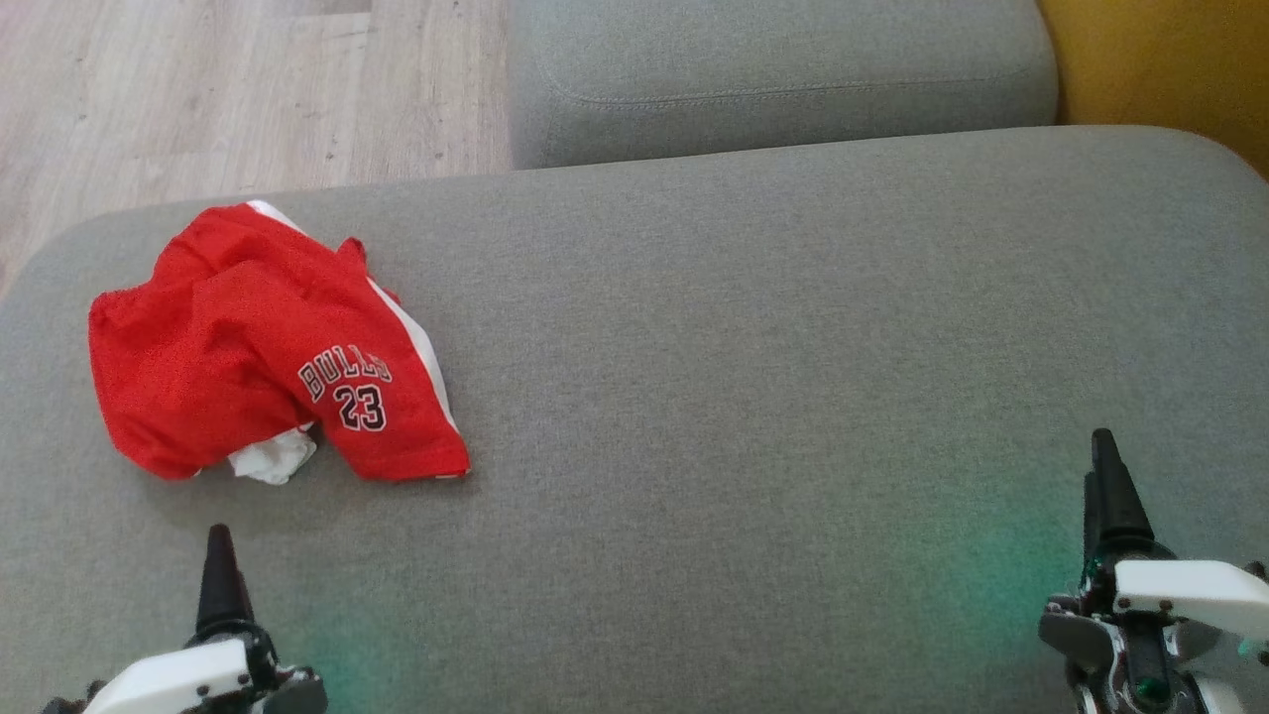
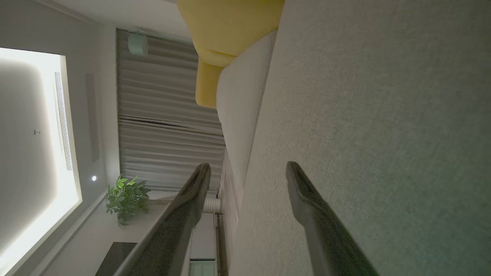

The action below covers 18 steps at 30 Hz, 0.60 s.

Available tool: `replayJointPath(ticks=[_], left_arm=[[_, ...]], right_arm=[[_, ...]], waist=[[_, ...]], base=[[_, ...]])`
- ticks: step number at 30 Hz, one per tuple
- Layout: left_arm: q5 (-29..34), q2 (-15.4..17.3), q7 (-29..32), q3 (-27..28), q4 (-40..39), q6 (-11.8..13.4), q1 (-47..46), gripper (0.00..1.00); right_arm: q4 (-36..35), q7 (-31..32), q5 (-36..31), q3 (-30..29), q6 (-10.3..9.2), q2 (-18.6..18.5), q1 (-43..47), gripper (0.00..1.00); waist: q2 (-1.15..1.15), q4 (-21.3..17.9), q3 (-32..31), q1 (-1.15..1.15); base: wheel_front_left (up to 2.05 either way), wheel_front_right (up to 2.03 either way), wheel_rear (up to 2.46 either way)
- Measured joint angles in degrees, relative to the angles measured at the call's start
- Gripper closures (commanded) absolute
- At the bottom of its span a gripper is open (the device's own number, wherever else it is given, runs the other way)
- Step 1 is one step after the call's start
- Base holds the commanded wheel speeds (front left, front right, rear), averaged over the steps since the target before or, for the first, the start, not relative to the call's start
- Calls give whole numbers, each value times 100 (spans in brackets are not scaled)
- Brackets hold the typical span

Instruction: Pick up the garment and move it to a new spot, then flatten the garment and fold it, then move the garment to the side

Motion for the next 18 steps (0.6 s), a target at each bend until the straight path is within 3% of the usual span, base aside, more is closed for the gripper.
replayJointPath(ticks=[18], left_arm=[[1333, -1, -275, 179, -597, 49, -10, 0]], right_arm=[[-603, -293, -2095, 282, 0, 0, -7, 0]], waist=[[0, 14, 70, 0]], base=[[0, 0, 0]])
